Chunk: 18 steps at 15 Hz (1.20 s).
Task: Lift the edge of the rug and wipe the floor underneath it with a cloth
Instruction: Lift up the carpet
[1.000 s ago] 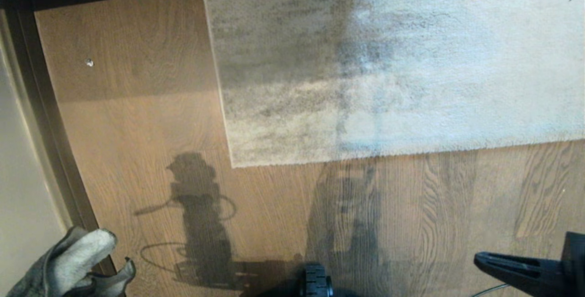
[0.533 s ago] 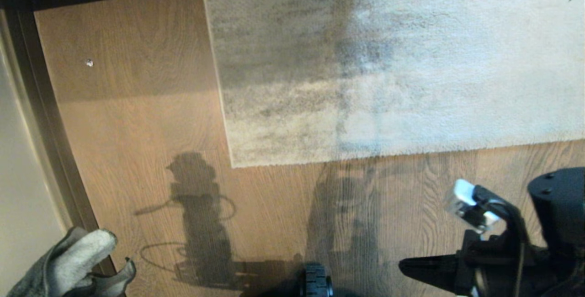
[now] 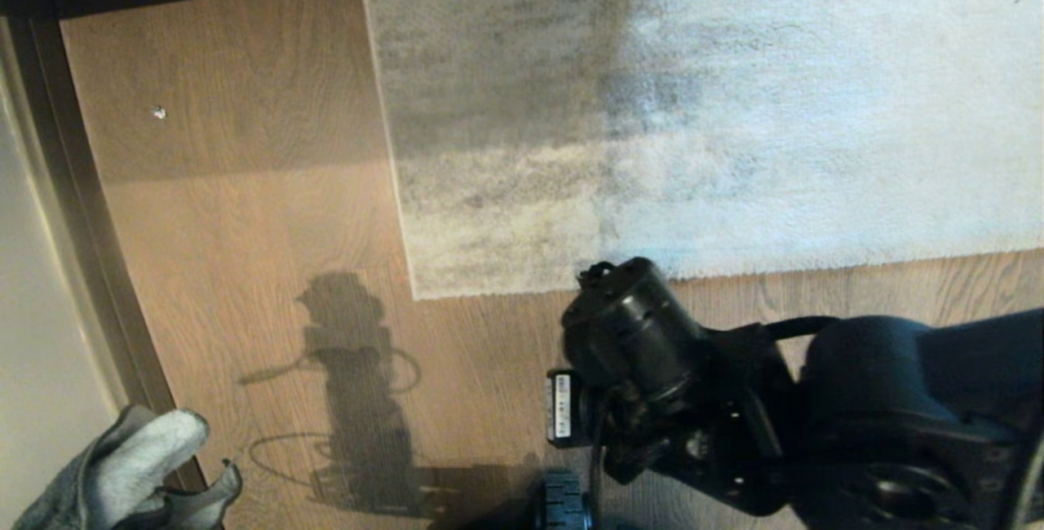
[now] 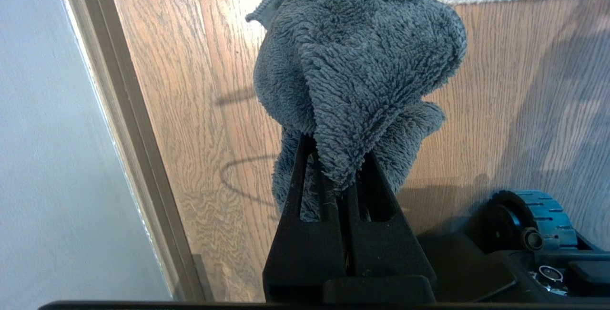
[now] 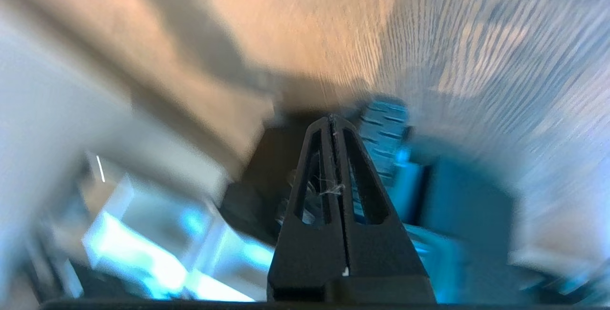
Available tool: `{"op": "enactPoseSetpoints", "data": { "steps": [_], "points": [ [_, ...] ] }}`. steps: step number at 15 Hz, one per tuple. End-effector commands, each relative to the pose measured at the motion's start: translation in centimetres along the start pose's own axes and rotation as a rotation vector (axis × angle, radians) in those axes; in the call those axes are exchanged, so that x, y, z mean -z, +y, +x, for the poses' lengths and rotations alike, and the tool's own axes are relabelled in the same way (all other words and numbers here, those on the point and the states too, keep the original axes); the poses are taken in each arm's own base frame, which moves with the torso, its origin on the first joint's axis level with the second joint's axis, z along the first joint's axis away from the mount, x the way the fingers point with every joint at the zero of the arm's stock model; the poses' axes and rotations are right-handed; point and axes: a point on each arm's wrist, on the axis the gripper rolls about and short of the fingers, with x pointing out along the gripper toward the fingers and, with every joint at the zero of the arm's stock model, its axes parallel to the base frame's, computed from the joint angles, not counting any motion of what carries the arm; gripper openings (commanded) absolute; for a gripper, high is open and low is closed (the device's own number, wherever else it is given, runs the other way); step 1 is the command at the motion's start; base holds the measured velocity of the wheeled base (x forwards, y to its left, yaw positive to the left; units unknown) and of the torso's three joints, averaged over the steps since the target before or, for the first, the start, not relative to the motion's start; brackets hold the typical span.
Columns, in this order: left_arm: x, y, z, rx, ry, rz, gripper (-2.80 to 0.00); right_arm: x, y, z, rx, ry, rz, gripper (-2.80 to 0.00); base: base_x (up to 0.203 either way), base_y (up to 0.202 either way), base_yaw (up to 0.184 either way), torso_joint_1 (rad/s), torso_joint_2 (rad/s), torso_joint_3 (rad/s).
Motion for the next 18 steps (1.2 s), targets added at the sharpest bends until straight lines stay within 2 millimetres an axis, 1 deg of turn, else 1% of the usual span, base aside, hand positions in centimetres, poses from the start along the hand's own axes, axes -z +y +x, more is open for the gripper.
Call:
{"op": "enactPoseSetpoints", "data": {
  "steps": [1, 3, 4, 6, 8, 9, 10, 12, 14, 16, 18],
  "points": [
    [0.0, 0.0, 0.0, 0.0, 0.0, -0.001, -2.8, 2.6, 2.0, 3.2, 0.122, 0.031, 0.122, -2.8, 0.0, 0.0, 0.0, 0.0, 0.0, 0.0],
    [0.0, 0.0, 0.0, -0.001, 0.0, 0.0, -2.8, 4.1, 2.3, 3.9, 0.165, 0.044, 0.149, -2.8, 0.0, 0.0, 0.0, 0.0, 0.0, 0.0],
    [0.0, 0.0, 0.0, 0.0, -0.001, -0.001, -2.8, 4.6, 2.5, 4.3, 0.173, 0.047, 0.166, 0.0, 0.0, 0.0, 0.0, 0.0, 0.0, 0.0],
    [0.0, 0.0, 0.0, 0.0, 0.0, -0.001, -2.8, 5.8, 2.9, 4.9, 0.196, 0.059, 0.158, 0.0, 0.0, 0.0, 0.0, 0.0, 0.0, 0.0],
    [0.0, 0.0, 0.0, 0.0, -0.001, -0.001, -2.8, 7.7, 3.1, 5.6, 0.25, 0.06, 0.112, 0.0, 0.0, 0.0, 0.0, 0.0, 0.0, 0.0],
    [0.0, 0.0, 0.0, 0.0, -0.002, -0.001, -2.8, 8.4, 3.3, 5.7, 0.265, 0.049, 0.121, 0.0, 0.0, 0.0, 0.0, 0.0, 0.0, 0.0],
    [0.0, 0.0, 0.0, -0.001, 0.0, -0.001, -2.8, 8.5, 3.4, 5.6, 0.27, 0.042, 0.152, 0.0, 0.0, 0.0, 0.0, 0.0, 0.0, 0.0],
    [0.0, 0.0, 0.0, 0.0, 0.0, -0.001, -2.8, 9.0, 2.6, 5.4, 0.35, 0.048, 0.158, 0.0, 0.0, 0.0, 0.0, 0.0, 0.0, 0.0],
    [0.0, 0.0, 0.0, 0.0, 0.0, -0.001, -2.8, 9.8, 1.8, 5.8, 0.441, 0.043, 0.204, 0.0, 0.0, 0.0, 0.0, 0.0, 0.0, 0.0],
    [0.0, 0.0, 0.0, -0.001, 0.0, -0.001, -2.8, 10.7, 1.1, 6.6, 0.51, 0.038, 0.283, 0.0, 0.0, 0.0, 0.0, 0.0, 0.0, 0.0],
    [0.0, 0.0, 0.0, 0.0, -0.001, -0.001, -2.8, 11.1, 0.6, 7.9, 0.563, 0.014, 0.389, 0.0, 0.0, 0.0, 0.0, 0.0, 0.0, 0.0]
  ]
}}
